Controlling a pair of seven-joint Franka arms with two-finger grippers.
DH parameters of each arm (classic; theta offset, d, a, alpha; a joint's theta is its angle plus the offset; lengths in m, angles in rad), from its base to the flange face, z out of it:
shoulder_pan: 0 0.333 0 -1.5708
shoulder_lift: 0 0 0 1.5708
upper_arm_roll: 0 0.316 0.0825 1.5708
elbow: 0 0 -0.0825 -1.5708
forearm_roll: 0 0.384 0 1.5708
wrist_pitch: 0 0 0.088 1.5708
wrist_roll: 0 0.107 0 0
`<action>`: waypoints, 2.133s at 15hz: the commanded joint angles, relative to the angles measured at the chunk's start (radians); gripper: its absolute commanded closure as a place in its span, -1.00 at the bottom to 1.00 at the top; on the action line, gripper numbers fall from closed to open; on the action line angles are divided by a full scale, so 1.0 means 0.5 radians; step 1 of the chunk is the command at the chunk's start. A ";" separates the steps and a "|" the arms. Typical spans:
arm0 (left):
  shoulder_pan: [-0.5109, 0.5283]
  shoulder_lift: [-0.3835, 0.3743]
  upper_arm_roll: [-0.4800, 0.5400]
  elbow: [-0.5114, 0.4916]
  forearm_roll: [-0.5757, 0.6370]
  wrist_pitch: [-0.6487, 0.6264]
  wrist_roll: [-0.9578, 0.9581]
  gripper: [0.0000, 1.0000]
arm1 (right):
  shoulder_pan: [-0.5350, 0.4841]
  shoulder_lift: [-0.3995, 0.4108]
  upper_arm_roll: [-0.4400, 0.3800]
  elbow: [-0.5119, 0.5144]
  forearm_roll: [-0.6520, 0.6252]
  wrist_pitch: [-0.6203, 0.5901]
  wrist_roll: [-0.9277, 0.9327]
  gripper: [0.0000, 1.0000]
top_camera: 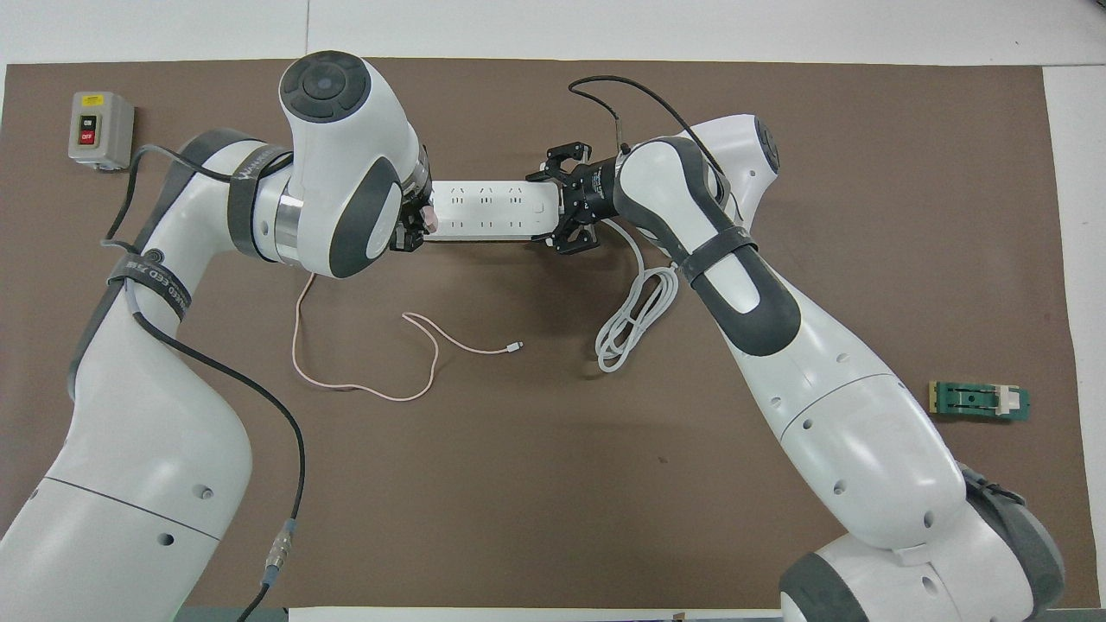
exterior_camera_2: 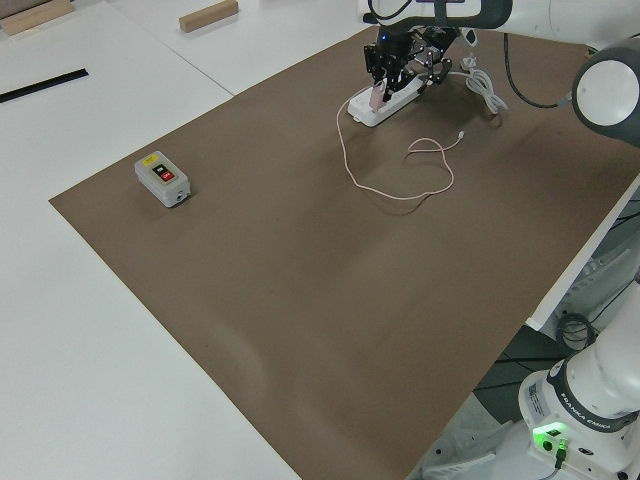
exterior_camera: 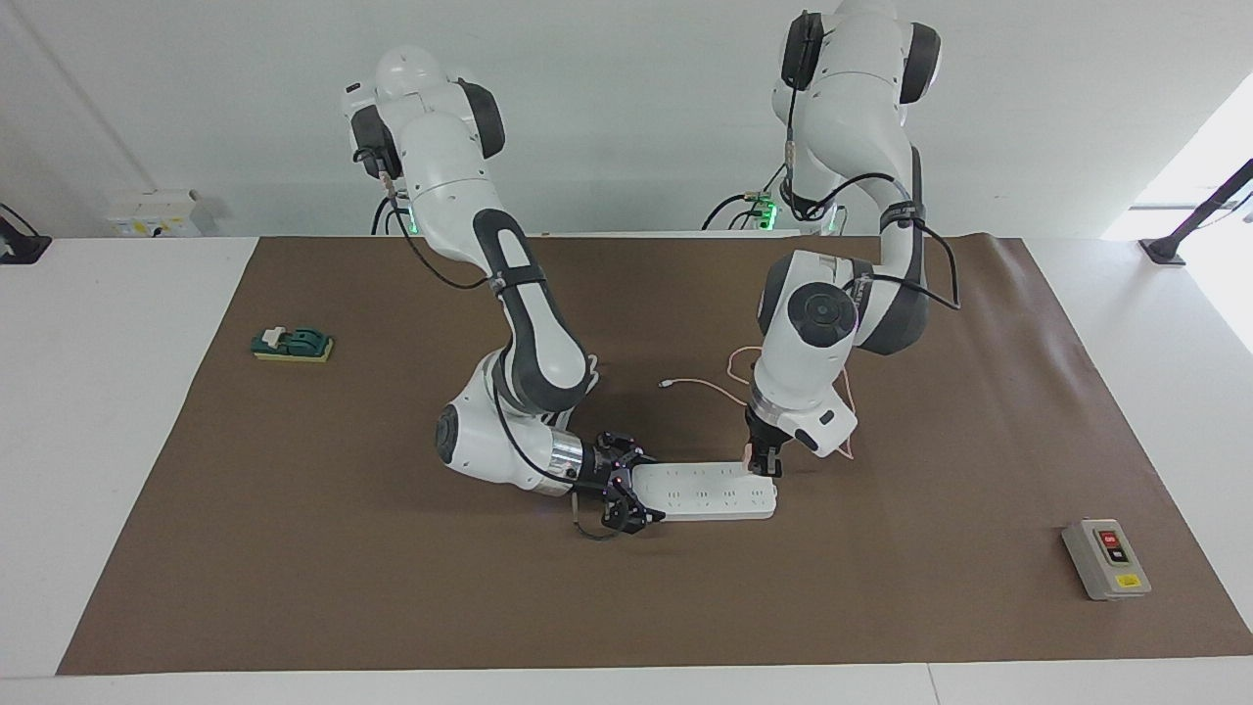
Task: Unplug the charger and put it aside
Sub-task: 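Pull the pink plug out of the strip with the left gripper, then carry the plug aside with the left gripper while the right gripper withdraws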
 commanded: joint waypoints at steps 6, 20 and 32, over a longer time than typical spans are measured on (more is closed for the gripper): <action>-0.008 -0.168 0.028 -0.044 0.024 -0.180 0.521 1.00 | 0.001 0.024 0.013 0.006 -0.003 0.063 -0.113 0.46; 0.225 -0.950 0.083 -0.955 0.214 -0.239 2.715 0.83 | -0.014 -0.135 0.001 -0.028 -0.042 -0.001 0.098 -1.00; 0.700 -1.273 0.080 -1.732 0.327 0.430 3.557 -0.58 | -0.026 -0.926 -0.300 -0.338 -1.005 -0.866 -0.063 -1.00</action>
